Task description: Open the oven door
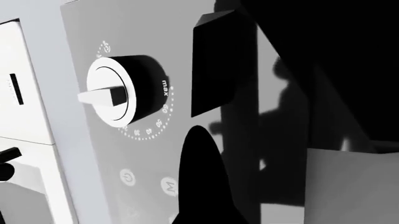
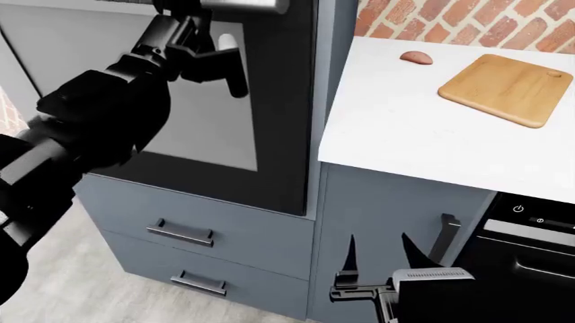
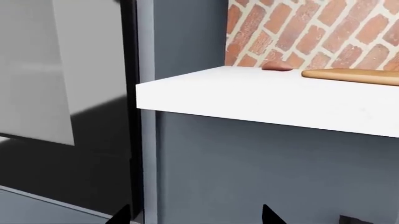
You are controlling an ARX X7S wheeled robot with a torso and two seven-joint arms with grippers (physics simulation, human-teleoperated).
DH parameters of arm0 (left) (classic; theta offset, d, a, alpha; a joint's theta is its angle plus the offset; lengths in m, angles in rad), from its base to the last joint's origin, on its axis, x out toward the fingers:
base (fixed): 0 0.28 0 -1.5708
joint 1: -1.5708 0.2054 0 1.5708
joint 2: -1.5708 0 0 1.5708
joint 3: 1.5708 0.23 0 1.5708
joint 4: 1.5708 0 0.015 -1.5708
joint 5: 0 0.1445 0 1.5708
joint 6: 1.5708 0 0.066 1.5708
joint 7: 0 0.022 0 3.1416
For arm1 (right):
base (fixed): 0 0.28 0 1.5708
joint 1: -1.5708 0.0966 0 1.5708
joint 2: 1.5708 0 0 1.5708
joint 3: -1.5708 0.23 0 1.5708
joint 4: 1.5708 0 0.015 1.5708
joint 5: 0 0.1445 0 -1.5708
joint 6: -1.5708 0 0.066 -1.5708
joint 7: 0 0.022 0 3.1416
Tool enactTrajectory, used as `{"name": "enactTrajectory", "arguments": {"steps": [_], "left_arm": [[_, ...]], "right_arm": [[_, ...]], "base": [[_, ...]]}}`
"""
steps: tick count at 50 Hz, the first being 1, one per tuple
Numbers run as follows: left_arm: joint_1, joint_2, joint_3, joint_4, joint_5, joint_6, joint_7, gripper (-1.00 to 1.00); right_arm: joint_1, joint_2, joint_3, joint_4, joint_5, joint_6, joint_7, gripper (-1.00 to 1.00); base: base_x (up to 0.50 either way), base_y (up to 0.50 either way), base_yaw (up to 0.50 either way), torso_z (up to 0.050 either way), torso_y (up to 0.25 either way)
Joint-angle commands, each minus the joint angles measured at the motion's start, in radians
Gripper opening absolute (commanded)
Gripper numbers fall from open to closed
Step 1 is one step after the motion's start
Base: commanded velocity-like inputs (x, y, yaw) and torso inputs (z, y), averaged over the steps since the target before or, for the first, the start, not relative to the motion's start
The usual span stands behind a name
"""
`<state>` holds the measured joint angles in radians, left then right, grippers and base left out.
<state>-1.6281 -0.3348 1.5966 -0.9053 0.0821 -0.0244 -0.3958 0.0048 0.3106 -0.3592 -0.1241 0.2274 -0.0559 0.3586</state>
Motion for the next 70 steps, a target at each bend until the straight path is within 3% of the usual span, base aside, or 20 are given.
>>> {"name": "enactTrajectory", "arguments": {"steps": [1,24,70], "left_arm": [[-0.027,-0.088,-0.051,0.155,0.02,-0.087,-0.062,-1.0],[-0.032,-0.191,-0.055,0.38,0.051,-0.189,-0.068,-1.0],[0.047,-0.473,-0.112,0.885,0.069,-0.422,-0.14,-1.0]], "right_arm": [[0.003,0.001,-0.005,0.007,-0.001,-0.004,0.002,1.0],[0.005,0.005,-0.012,0.016,0.003,-0.009,0.004,1.0],[0.005,0.01,-0.036,0.023,-0.003,-0.015,0.011,1.0]], "base": [[0.0,0.0,0.0,0.0,0.0],[0.0,0.0,0.0,0.001,0.004],[0.0,0.0,0.0,0.001,0.004]]}}
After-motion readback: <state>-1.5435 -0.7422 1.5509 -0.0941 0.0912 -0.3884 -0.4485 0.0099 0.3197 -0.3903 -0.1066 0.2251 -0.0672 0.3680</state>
